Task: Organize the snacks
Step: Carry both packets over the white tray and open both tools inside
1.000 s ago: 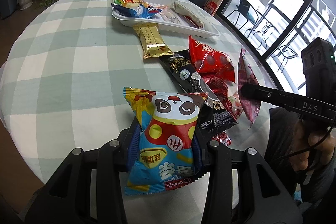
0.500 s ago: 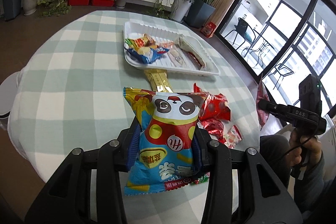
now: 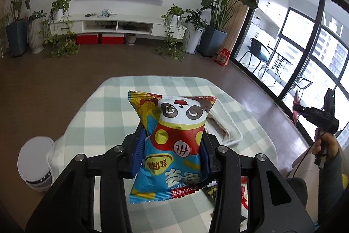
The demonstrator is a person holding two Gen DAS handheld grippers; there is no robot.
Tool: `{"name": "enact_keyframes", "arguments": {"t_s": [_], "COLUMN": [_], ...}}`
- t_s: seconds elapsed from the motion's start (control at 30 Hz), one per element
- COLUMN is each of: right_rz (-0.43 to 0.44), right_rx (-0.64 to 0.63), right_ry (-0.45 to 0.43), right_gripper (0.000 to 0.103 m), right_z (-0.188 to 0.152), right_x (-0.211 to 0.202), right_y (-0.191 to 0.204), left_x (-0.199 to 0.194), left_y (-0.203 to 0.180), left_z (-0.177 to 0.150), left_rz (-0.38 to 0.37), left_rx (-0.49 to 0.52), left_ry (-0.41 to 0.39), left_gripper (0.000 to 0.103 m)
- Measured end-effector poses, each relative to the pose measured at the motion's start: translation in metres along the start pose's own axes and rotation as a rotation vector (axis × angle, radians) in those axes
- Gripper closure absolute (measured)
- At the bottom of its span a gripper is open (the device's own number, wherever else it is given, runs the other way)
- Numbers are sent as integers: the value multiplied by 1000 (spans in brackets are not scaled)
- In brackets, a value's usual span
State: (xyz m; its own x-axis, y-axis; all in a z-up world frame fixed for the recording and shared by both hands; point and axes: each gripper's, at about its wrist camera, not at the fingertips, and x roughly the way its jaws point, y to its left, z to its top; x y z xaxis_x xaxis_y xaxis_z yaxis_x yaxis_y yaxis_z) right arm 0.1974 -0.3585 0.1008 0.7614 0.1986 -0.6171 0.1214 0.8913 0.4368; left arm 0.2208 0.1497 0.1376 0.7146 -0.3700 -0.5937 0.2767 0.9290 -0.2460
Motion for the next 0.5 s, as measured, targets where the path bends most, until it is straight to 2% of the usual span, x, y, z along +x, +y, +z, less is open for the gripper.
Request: {"name": "enact_keyframes", "arguments": {"t_s": [0.17, 0.33, 0.5], "right_rz": [47, 102, 136], "right_rx": [-76, -167, -238], "right_ry": [-37, 52, 187], "right_gripper": [80, 80, 80], "right_z": [38, 44, 31], "right_x": [21, 80, 141], "right_y": [33, 80, 109], "left_x": [39, 113, 182], "left_y": [-18, -20, -17], "left_z": [47, 69, 61], "left_rz": [-13, -41, -48], "left_rx": [73, 71, 57], "left_ry": [27, 109, 188], "left_gripper": [64, 64, 64]}}
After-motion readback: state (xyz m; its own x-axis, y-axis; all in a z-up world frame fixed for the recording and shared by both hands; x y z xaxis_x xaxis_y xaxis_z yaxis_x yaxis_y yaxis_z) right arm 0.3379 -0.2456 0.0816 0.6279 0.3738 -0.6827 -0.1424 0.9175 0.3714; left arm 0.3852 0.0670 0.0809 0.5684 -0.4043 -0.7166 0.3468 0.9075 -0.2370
